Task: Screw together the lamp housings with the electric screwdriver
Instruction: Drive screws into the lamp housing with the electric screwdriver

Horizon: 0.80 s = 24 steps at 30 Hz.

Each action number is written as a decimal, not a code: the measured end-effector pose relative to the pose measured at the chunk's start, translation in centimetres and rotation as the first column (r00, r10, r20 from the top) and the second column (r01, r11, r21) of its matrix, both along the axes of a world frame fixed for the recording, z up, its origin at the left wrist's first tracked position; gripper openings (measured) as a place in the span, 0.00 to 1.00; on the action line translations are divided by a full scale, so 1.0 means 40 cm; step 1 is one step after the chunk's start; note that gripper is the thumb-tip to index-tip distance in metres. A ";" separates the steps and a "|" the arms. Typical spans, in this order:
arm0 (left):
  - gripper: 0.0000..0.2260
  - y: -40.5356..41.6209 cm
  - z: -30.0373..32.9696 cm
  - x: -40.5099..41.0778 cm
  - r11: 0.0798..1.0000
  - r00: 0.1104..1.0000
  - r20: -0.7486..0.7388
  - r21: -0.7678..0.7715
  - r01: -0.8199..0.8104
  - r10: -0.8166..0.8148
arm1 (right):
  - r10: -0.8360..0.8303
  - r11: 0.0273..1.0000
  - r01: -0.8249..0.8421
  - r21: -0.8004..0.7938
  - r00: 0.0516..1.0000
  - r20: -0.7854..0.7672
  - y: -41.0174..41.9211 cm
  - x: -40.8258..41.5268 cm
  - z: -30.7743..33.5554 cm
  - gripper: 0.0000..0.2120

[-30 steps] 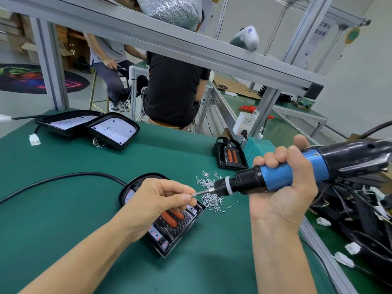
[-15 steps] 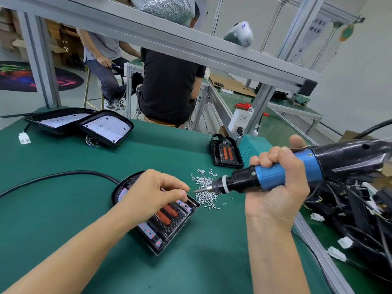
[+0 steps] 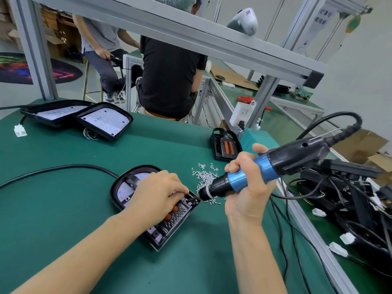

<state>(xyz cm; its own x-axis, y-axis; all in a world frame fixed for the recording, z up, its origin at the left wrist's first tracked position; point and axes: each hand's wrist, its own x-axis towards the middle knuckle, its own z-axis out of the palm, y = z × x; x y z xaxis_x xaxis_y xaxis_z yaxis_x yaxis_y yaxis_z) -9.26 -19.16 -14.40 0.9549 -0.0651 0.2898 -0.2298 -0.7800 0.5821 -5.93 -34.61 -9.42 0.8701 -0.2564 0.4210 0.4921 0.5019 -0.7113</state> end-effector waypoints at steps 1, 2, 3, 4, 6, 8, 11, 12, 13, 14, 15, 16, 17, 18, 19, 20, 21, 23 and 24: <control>0.08 0.000 0.003 0.002 0.999 1.000 0.020 0.049 0.005 -0.006 | -0.003 1.000 0.003 -0.002 1.000 -0.003 0.001 0.002 -0.001 0.13; 0.09 -0.001 0.006 0.006 0.995 0.999 0.035 0.102 0.014 -0.017 | -0.005 1.000 0.005 -0.007 1.000 -0.005 0.002 0.003 -0.001 0.12; 0.10 -0.002 0.008 0.010 0.986 0.999 0.039 0.162 0.028 -0.034 | -0.005 1.000 0.005 -0.014 1.000 -0.008 0.003 0.004 -0.001 0.12; 0.10 -0.003 0.009 0.014 0.976 0.998 0.037 0.212 0.040 -0.049 | -0.005 1.000 0.004 -0.024 1.000 -0.013 0.003 0.005 0.000 0.11; 0.12 -0.005 0.014 0.018 0.956 0.998 0.026 0.288 0.054 -0.065 | -0.008 0.999 0.007 -0.041 1.000 -0.023 0.003 0.005 0.000 0.12; 0.13 -0.008 0.017 0.022 0.934 0.998 0.018 0.353 0.056 -0.067 | -0.012 0.999 0.010 -0.038 0.999 -0.032 0.003 0.005 0.001 0.12; 0.13 -0.010 0.017 0.025 0.914 0.998 0.005 0.402 0.058 -0.066 | -0.016 0.999 0.014 -0.042 0.999 -0.034 0.005 0.006 0.001 0.13; 0.13 -0.010 0.016 0.025 0.914 0.998 0.001 0.402 0.060 -0.066 | -0.018 0.999 0.017 -0.048 0.999 -0.036 0.005 0.005 0.002 0.13; 0.12 -0.010 0.016 0.026 0.916 0.998 0.001 0.397 0.061 -0.067 | -0.017 0.999 0.016 -0.049 0.999 -0.035 0.005 0.004 0.003 0.13; 0.12 -0.011 0.014 0.026 0.918 0.998 0.005 0.391 0.059 -0.066 | -0.019 0.999 0.017 -0.048 0.999 -0.042 0.005 0.003 0.004 0.13; 0.12 -0.010 0.013 0.027 0.921 0.998 0.013 0.384 0.057 -0.068 | -0.017 0.999 0.015 -0.046 0.999 -0.044 0.004 0.002 0.005 0.12; 0.12 -0.009 0.012 0.026 0.926 0.997 0.018 0.374 0.057 -0.069 | -0.018 0.999 0.016 -0.046 0.999 -0.046 0.004 0.000 0.007 0.12; 0.12 -0.008 0.012 0.026 0.928 0.997 0.020 0.367 0.060 -0.073 | -0.017 0.999 0.015 -0.043 0.999 -0.040 0.004 -0.002 0.007 0.11; 0.12 -0.006 0.012 0.024 0.930 0.997 0.019 0.361 0.066 -0.078 | -0.026 0.999 0.025 -0.032 0.999 -0.035 0.002 -0.004 0.007 0.11; 0.11 -0.005 0.013 0.022 0.933 0.996 0.017 0.352 0.071 -0.083 | -0.037 0.999 0.036 -0.014 0.999 -0.034 -0.002 -0.004 0.008 0.11; 0.11 -0.004 0.013 0.020 0.944 0.996 0.017 0.323 0.074 -0.084 | -0.045 0.999 0.046 0.015 0.998 -0.041 -0.007 -0.006 0.012 0.12; 0.09 -0.004 0.014 0.017 0.961 0.996 0.016 0.264 0.075 -0.083 | -0.055 0.997 0.057 0.046 0.998 -0.038 -0.012 -0.007 0.013 0.12; 0.06 -0.004 0.015 0.010 0.998 0.998 -0.033 0.023 0.062 -0.061 | -0.079 0.992 0.085 0.095 0.994 -0.071 -0.021 -0.017 0.029 0.13; 0.05 -0.004 0.017 0.008 0.992 0.997 -0.063 -0.120 0.044 -0.052 | -0.097 0.987 0.107 0.117 0.992 -0.086 -0.028 -0.025 0.040 0.13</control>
<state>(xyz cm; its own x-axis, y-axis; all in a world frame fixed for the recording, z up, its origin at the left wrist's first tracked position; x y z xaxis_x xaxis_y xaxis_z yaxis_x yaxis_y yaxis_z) -8.94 -19.34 -13.74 0.9688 -0.0804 0.2344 -0.2232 -0.6937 0.6848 -6.93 -35.74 -7.84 0.8661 -0.3908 0.3118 0.4896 0.5370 -0.6870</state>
